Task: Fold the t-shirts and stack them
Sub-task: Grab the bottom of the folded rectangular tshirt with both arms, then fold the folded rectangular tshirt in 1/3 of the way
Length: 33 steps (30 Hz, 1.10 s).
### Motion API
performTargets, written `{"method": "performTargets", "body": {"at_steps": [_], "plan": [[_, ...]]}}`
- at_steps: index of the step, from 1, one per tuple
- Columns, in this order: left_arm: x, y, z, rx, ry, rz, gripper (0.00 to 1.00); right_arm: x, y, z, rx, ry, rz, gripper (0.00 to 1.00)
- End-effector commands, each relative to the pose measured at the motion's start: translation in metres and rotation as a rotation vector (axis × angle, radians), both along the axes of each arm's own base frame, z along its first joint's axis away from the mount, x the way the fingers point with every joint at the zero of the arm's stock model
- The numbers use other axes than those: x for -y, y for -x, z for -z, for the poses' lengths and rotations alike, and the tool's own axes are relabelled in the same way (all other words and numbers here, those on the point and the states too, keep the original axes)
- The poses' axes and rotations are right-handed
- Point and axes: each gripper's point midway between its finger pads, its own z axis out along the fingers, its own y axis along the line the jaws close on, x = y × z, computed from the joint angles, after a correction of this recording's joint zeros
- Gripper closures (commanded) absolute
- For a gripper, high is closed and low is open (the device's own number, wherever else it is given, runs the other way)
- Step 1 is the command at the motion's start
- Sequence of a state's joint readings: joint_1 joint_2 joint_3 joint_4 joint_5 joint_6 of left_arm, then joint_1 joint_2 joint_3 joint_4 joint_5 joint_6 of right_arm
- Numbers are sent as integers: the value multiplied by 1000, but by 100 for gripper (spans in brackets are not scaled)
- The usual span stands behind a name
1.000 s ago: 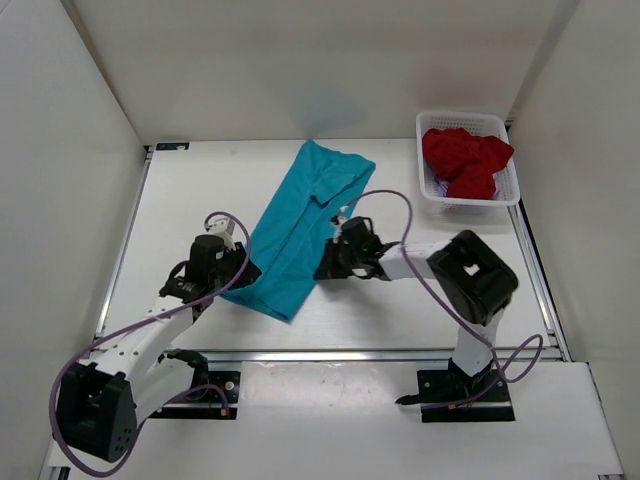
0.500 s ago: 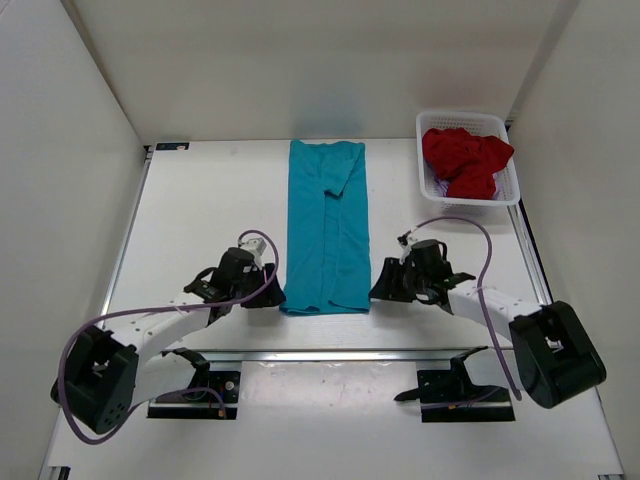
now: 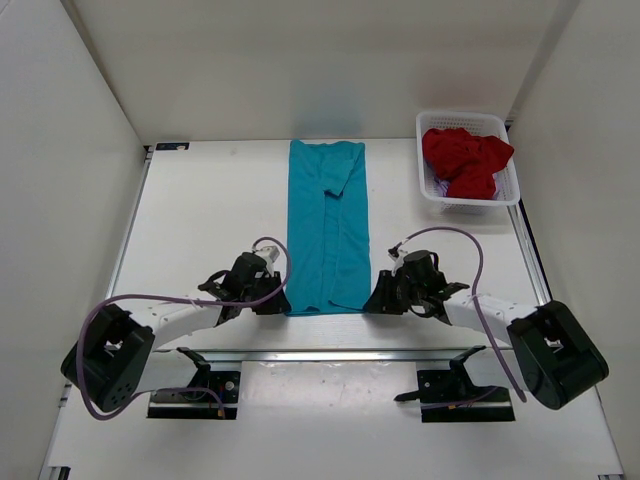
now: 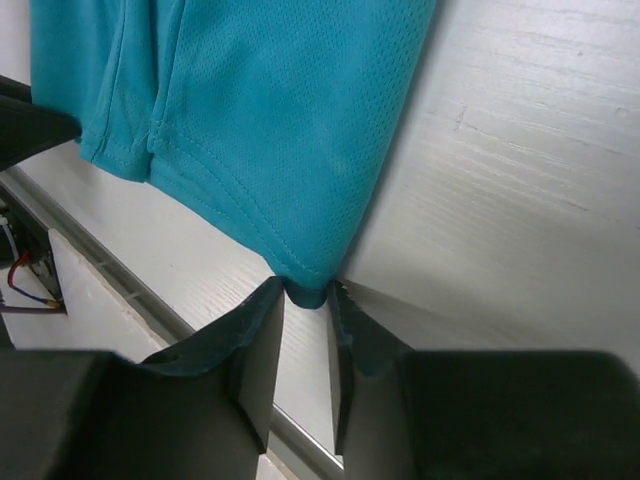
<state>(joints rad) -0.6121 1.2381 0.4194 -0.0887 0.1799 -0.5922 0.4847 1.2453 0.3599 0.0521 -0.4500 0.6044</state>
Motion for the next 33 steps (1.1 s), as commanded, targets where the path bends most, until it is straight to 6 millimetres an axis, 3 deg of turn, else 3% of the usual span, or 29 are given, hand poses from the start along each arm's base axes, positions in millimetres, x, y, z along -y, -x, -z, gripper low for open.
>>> {"method": "performTargets", "body": {"at_steps": [1,3,5,8,10,12,14,16,17,18,20,21,23,24,25,26,27,28,30,31,32,33], "plan": [[5,4,-2,-7,27,8,71,-10,-6,-8,23,-42,-10,79],[10,4,-5,-2,35,18,84,-10,-7,-10,38,-44,-10,94],[10,13,-3,-16,26,37,91,-6,-5,-9,43,-21,2,100],[4,31,3,-43,16,42,97,-1,13,-5,33,7,-2,100],[-6,54,15,-102,2,40,100,-1,25,-8,37,-6,-6,100],[-9,69,8,-116,16,40,100,-3,57,2,-34,17,-37,100],[-9,83,3,-125,21,56,100,-1,73,4,-57,42,-51,100],[-5,77,-15,-104,51,50,100,-5,69,-12,-15,30,-47,99],[-1,64,-34,-69,85,33,100,-3,61,-20,14,31,-41,100],[-1,55,-41,-61,95,13,100,0,43,-33,59,30,-16,100],[9,19,-82,43,151,-4,100,2,17,-50,111,12,0,100],[4,3,-84,54,135,-44,100,5,-1,-63,156,0,11,100],[14,-35,-120,149,164,-47,100,7,-29,-65,169,45,20,100],[10,-53,-114,148,126,-86,100,5,-49,-82,224,44,23,100],[14,-71,-120,169,113,-84,100,4,-67,-86,240,62,17,100],[11,-91,-132,199,112,-104,100,6,-78,-72,211,101,25,100],[12,-109,-137,212,102,-109,100,5,-102,-80,229,104,43,100],[7,-122,-126,199,59,-137,100,5,-120,-93,266,102,58,100],[-1,-154,-131,214,45,-182,100,10,-154,-84,258,129,100,100],[-7,-166,-120,195,26,-209,100,11,-175,-96,307,110,116,100],[-8,-177,-126,207,28,-216,100,10,-182,-85,278,104,112,100],[-9,-186,-115,192,15,-218,100,9,-200,-99,312,75,115,100]]}}
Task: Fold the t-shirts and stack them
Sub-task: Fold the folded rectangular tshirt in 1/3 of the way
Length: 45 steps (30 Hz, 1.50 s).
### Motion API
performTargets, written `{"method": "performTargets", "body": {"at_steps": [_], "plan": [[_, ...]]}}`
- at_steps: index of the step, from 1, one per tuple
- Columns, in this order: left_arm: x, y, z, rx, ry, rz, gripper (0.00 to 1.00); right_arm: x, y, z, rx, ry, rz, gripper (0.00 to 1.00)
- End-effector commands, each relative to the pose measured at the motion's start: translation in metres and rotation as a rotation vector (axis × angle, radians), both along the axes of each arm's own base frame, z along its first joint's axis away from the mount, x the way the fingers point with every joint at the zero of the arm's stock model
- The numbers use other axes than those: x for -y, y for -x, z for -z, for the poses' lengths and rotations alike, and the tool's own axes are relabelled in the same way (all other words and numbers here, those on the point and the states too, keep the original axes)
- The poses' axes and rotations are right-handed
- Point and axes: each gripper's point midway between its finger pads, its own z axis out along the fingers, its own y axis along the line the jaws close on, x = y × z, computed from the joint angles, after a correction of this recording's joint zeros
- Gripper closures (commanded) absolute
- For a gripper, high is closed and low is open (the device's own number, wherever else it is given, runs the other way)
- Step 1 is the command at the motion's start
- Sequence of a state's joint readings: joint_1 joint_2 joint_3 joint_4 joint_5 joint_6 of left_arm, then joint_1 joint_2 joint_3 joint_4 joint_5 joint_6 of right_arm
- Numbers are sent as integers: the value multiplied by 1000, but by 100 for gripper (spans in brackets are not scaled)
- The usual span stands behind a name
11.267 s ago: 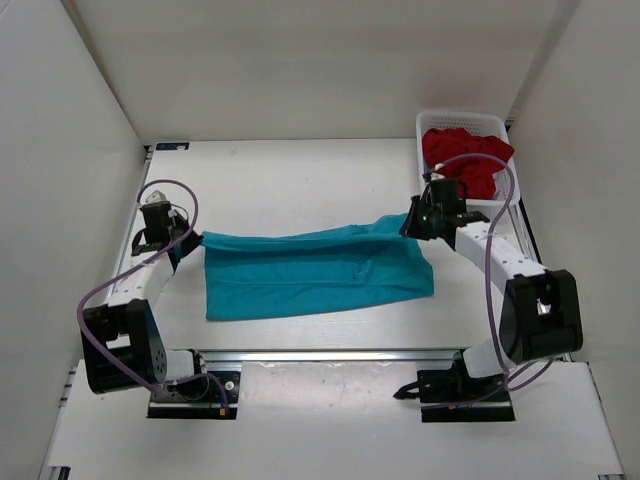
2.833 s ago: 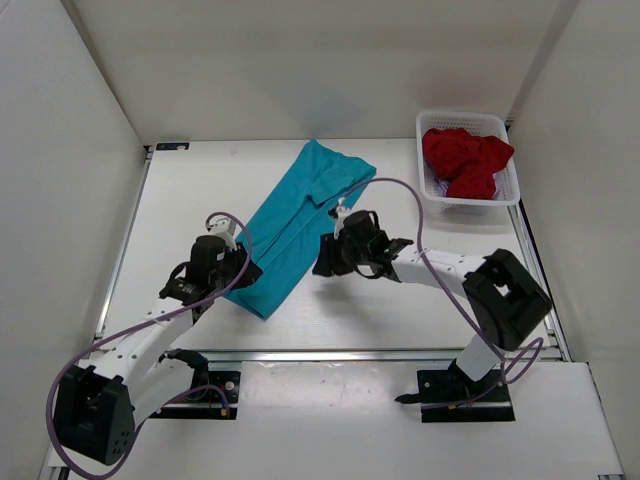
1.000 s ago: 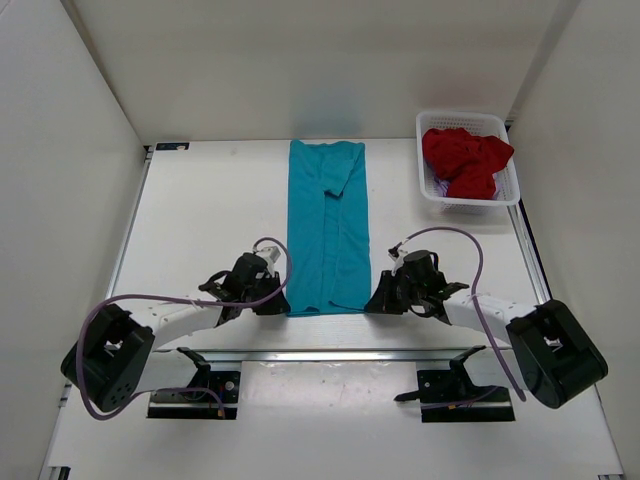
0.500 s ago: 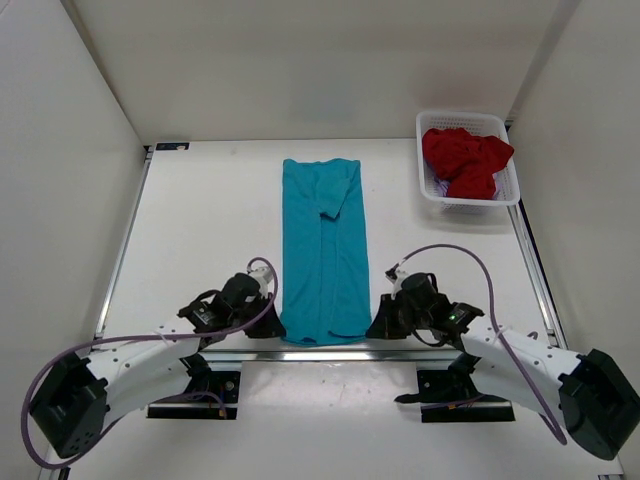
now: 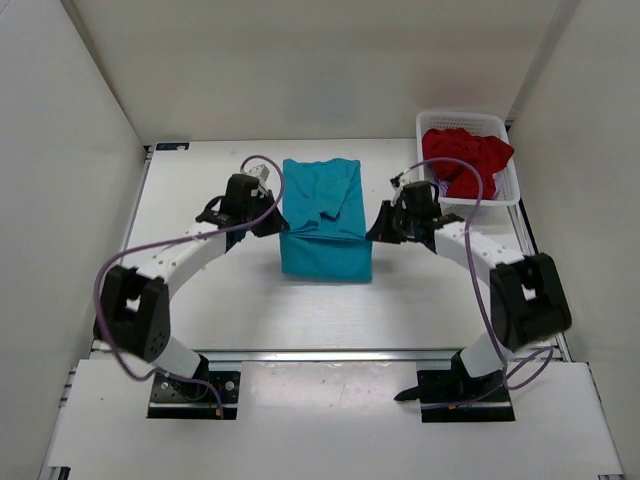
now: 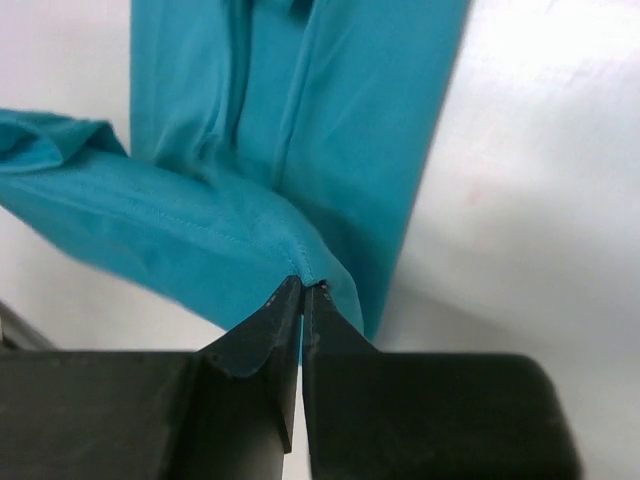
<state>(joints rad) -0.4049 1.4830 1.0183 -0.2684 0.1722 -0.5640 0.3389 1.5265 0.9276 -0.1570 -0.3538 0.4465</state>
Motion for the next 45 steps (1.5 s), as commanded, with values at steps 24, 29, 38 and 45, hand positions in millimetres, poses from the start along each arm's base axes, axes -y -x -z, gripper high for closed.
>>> {"method": "performTargets", "body": {"at_steps": [24,29,38,45], "plan": [[-19,-99,-17,146,82,-122,55,8,-101,-30,174,-11,73,61],[24,-52,15,64,94,4,64,-13,-44,17,111,-42,12,86],[12,25,119,-129,61,-10,71,-3,8,83,-70,-7,2,100],[-2,93,142,-196,19,43,72,2,79,100,-132,11,-45,100]]}}
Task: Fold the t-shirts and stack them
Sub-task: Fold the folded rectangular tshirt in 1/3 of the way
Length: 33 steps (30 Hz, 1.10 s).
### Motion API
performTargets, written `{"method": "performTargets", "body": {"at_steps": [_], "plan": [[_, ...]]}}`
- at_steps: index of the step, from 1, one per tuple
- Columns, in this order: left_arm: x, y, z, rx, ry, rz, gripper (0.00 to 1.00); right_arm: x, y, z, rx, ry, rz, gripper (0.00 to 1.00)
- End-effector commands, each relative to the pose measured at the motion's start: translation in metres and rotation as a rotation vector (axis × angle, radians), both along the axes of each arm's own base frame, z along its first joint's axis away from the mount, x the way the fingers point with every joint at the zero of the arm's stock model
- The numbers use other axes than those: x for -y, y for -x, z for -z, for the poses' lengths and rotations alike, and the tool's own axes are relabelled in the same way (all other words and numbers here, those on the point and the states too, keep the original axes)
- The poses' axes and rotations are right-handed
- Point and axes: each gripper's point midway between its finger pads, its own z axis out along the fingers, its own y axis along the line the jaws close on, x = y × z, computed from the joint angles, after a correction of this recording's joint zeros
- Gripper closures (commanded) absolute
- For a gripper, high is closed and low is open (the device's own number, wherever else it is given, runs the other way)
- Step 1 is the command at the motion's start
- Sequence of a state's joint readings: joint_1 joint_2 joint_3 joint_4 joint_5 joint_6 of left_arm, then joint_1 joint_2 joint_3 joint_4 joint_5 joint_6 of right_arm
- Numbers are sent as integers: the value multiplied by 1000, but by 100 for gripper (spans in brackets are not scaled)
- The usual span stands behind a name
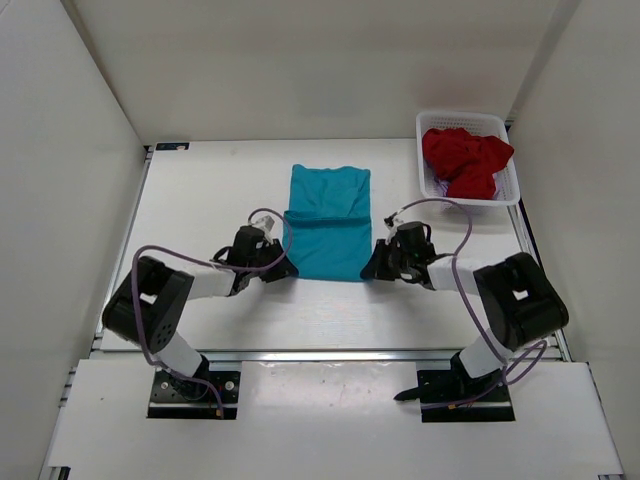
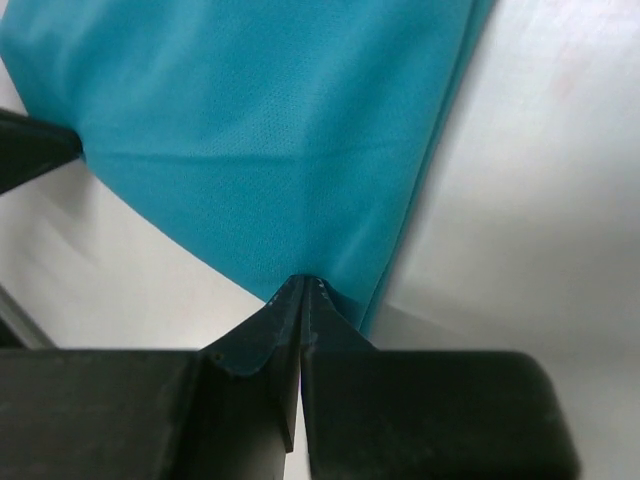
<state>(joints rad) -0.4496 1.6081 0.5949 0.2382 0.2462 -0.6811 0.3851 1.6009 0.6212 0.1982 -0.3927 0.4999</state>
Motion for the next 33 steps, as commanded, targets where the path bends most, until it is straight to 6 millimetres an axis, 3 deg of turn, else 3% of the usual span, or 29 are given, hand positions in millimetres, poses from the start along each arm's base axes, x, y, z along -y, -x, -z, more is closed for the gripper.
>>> {"method": "performTargets", "body": {"at_steps": [1,3,8,10,13,14,15,17,18,19,21,22,24,29,32,33], "plan": [[-14,42,16,-53,-80,40,72,12,34,13,-57,48,-6,100],[-18,52,13,-44,-111,56,71,14,33,2,-35,57,4,100],[-13,52,-21,20,-65,69,71,0,4,-62,141,26,8,100],[-12,48,-37,66,-34,57,69,-18,-6,-78,178,-10,-32,99],[-19,46,-28,53,-60,38,68,-55,-10,-81,163,-104,-134,100],[-19,50,-21,32,-61,55,69,-68,-20,-86,172,-119,-155,100],[-19,50,-20,26,-54,52,69,-74,-22,-72,137,-109,-179,100],[-20,53,-14,15,-72,56,70,-96,-40,-77,149,-124,-212,100],[-19,56,-13,15,-75,63,70,-100,-43,-66,123,-121,-225,100],[-21,56,-15,28,-76,61,70,-108,-55,-75,154,-132,-233,100],[-22,60,-17,33,-59,61,70,-120,-75,-64,130,-130,-248,100],[-27,60,-14,28,-69,51,70,-120,-79,-49,90,-123,-245,100],[-34,62,-17,32,-59,31,70,-121,-98,-45,81,-124,-224,100],[-50,71,-12,38,-78,3,67,-119,-113,-33,56,-192,-195,99],[-56,70,-9,27,-76,-14,66,-118,-106,-13,-1,-195,-193,100],[-54,71,-10,26,-76,2,65,-122,-105,-15,-2,-216,-205,100]]}}
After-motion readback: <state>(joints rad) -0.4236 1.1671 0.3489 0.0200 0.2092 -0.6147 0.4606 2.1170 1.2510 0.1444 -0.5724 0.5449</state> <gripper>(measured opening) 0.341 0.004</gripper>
